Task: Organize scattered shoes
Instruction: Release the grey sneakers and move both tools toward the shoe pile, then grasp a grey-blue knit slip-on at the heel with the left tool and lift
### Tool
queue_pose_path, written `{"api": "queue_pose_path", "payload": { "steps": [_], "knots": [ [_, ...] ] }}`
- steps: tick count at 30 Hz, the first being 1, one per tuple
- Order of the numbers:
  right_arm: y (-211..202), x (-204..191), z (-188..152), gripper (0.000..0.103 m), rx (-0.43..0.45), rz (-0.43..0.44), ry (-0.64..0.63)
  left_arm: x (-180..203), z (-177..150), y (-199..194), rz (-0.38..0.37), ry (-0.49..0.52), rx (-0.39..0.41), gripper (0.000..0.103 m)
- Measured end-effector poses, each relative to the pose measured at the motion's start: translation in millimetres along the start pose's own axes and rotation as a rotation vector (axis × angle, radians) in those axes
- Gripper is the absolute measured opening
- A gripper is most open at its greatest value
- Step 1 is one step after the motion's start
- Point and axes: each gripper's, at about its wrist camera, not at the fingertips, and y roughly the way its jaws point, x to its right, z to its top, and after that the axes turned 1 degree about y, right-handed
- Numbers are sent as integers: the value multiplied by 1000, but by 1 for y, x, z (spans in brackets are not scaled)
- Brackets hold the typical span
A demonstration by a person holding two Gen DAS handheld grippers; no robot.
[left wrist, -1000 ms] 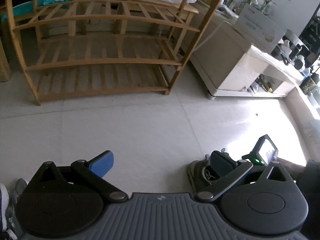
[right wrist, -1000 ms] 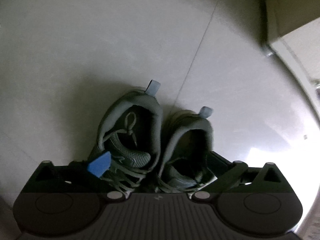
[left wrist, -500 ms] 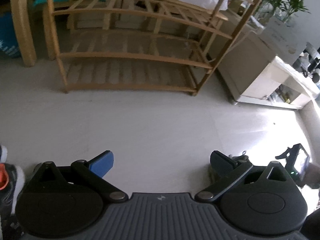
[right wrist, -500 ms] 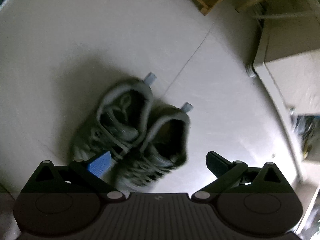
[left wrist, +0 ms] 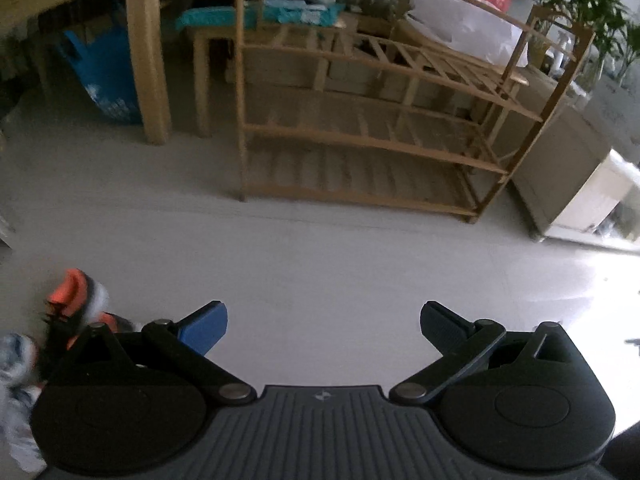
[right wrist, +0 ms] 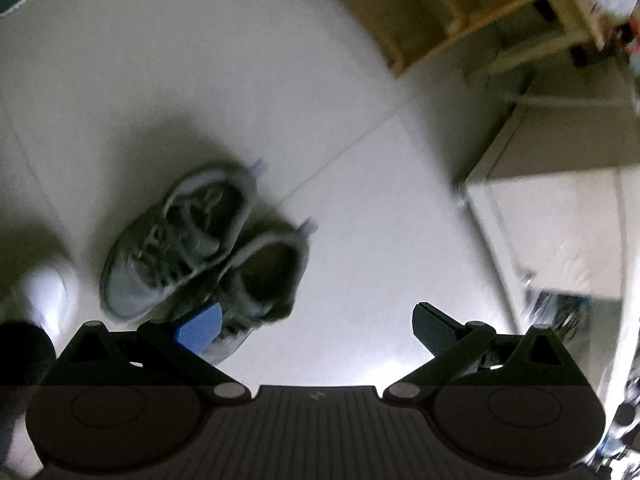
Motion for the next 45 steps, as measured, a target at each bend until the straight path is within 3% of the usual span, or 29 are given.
{"api": "queue_pose_path", "payload": {
  "steps": [5, 14, 20, 23, 28, 30, 33, 36, 39, 45],
  "knots": [
    [-14, 10, -10, 103, 100, 20, 113, -42, -10, -38, 68, -6, 32, 103],
    [-19, 7, -60, 103, 259, 53, 300, -122, -61, -106, 167, -148, 132, 103],
    [-38, 15, -115, 103, 312, 130, 417, -167, -91, -159, 275, -176, 74, 103],
    [-58, 24, -140, 103, 344, 144, 423, -187, -89, -193, 332, -188, 76, 103],
    [-91, 59, -158, 103, 409, 113, 507, -212, -58, -246, 436, -224, 167, 103],
    [-104, 83, -147, 103, 465, 125, 594, -214, -47, -246, 437, -245, 185, 103],
    [-110, 108, -113, 103, 538, 213, 688, -216, -44, -234, 415, -301, 195, 103],
    [-108, 111, -64, 103, 592, 280, 691, -215, -52, -193, 332, -407, 149, 103],
    [-105, 88, 0, 103, 599, 290, 574, -212, -57, -148, 253, -461, 102, 103],
    [-111, 32, 106, 103, 598, 342, 340, -201, -67, -47, 161, -345, -4, 103]
  ]
}}
